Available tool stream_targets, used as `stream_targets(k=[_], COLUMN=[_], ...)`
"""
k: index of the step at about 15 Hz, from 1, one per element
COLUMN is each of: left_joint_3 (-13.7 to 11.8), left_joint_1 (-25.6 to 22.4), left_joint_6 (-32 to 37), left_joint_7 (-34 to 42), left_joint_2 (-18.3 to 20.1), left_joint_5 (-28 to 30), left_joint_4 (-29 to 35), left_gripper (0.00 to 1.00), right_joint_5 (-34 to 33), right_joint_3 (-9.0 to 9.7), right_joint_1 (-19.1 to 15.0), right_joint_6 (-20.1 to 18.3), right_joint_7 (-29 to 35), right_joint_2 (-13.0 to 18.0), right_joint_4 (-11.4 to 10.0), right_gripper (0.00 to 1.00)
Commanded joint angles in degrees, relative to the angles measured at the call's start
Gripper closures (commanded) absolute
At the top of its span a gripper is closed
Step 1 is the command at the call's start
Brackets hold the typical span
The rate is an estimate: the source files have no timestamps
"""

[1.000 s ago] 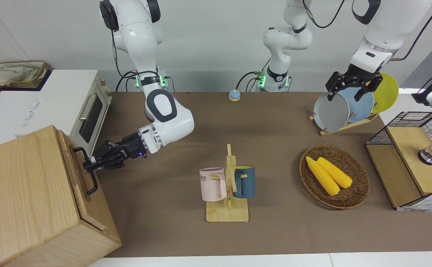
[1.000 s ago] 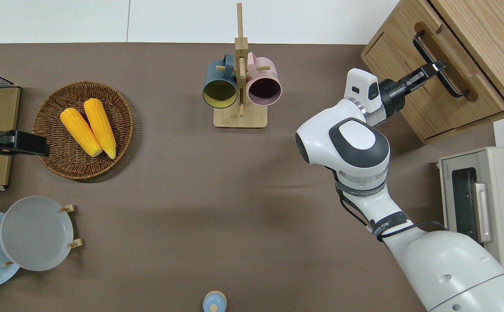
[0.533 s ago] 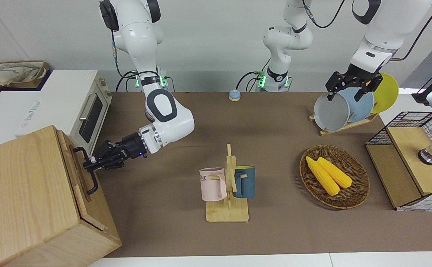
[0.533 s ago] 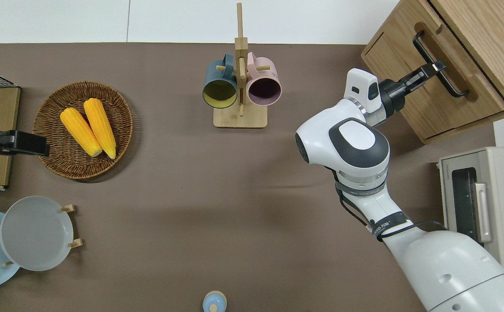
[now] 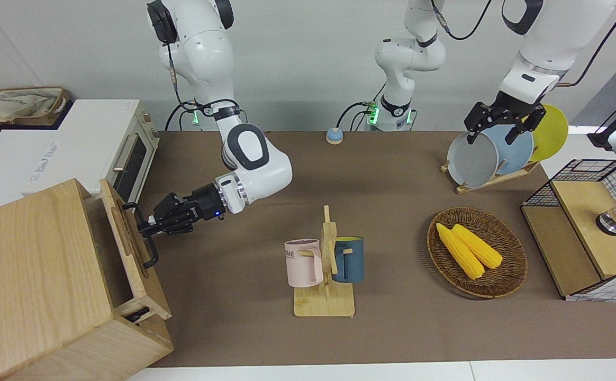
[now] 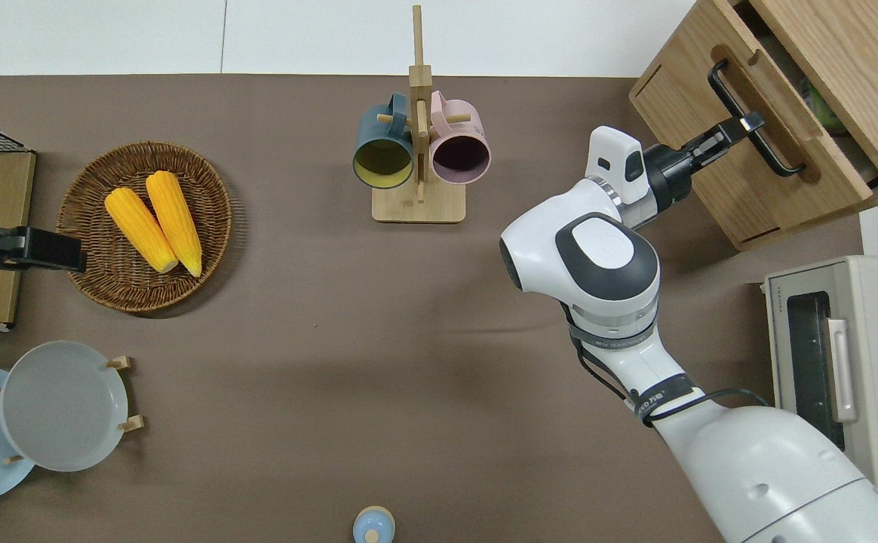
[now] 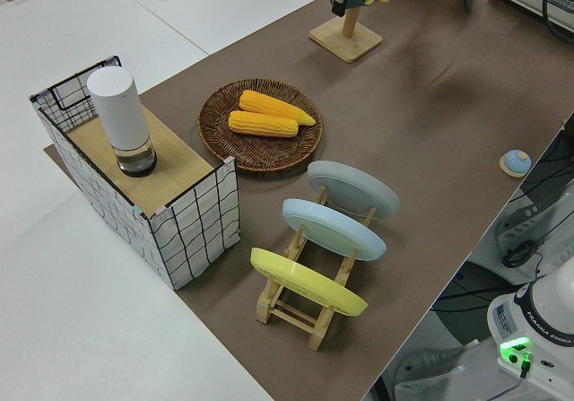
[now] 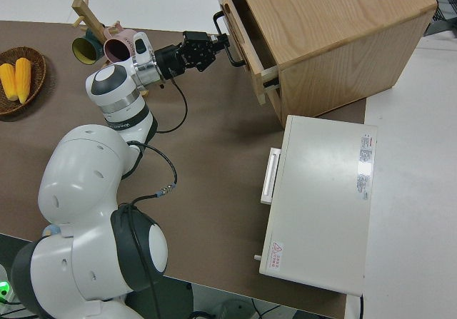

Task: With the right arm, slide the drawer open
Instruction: 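Pull the handle toward the robot with the right gripper, sliding the drawer out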

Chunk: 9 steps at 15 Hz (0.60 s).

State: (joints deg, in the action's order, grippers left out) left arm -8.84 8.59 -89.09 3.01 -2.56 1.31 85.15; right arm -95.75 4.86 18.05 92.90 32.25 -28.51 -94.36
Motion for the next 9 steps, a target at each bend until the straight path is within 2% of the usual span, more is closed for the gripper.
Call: stream_targets(k=[1, 4, 9], left_joint_3=[-0.92, -0.92, -0.92], left_joint_1=[0.99, 0.99, 0.99], left_joint_6=[-0.04, -0.04, -0.04], left_joint_7=[0.33, 0.33, 0.33], left_joint_2=[-0.69, -0.69, -0.69], left_joint_5=[-0.78, -0.87, -0.87], left_joint_4=[-1.12, -1.12, -1.12], left_gripper=[0.0, 0.0, 0.0], right_joint_5=[1.43, 2.14, 3.89], right_joint_3=[1.99, 4.01, 4.1], right_joint_1=[0.49, 0.67, 3.39], right_joint_6=[-1.49, -2.8, -4.13], right_joint_7=[-5.88, -7.29, -6.76], right_joint_2=[0.56, 0.74, 0.56], right_joint_4=[0.05, 0.14, 0.41], right_gripper=[0.946, 0.942, 0.942])
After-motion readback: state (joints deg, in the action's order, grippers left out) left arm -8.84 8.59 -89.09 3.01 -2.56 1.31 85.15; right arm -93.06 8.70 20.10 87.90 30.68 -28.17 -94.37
